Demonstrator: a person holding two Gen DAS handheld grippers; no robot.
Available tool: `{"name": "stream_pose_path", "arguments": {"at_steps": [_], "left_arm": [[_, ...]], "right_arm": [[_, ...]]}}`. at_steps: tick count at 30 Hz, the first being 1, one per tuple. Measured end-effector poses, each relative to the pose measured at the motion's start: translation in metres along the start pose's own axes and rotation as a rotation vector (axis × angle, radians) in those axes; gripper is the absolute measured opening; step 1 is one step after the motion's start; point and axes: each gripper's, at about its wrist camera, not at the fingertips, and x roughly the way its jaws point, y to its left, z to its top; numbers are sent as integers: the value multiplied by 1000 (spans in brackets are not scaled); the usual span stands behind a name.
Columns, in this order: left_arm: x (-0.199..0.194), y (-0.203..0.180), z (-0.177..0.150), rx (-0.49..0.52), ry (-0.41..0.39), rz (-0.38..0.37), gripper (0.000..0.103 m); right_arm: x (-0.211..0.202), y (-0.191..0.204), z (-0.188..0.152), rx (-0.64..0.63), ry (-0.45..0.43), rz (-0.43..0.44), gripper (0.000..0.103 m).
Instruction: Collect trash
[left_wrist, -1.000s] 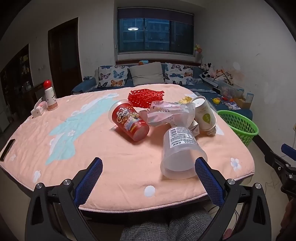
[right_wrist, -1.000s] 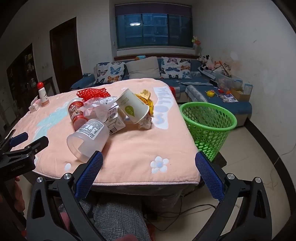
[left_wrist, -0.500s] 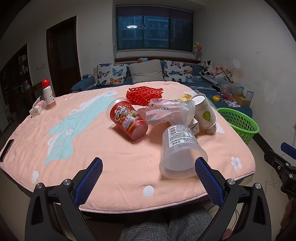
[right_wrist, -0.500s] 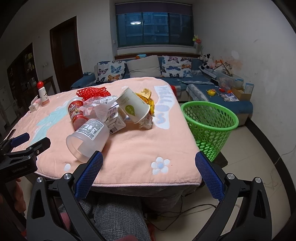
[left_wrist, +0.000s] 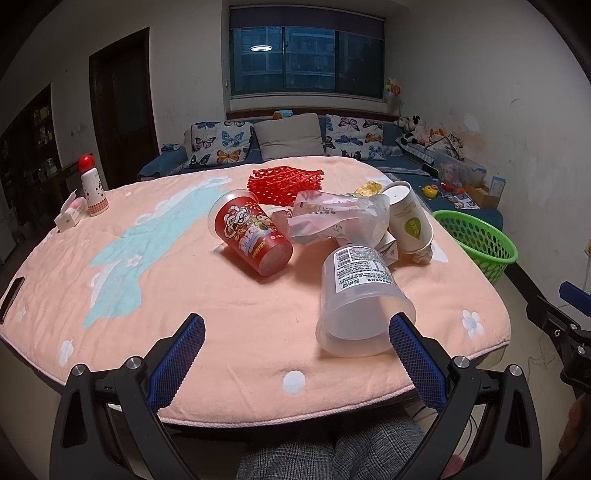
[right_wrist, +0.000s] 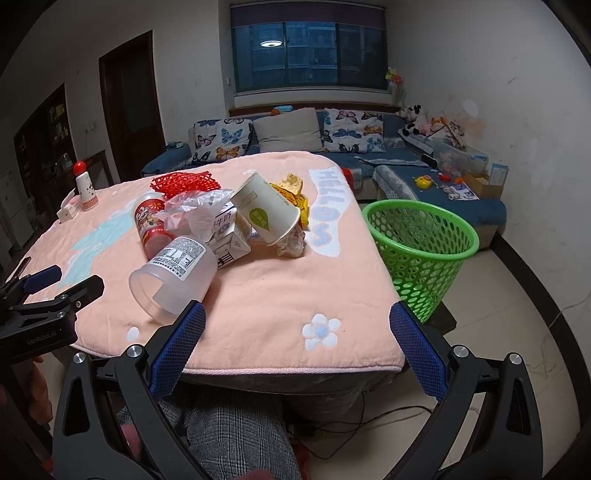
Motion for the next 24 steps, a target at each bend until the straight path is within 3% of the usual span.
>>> {"name": "stream_pose_path", "arguments": {"at_steps": [24], "left_arm": [[19,4,12,6,46,-7,97]], "right_arm": [[14,-2,7,-8,19,7,99]]}}
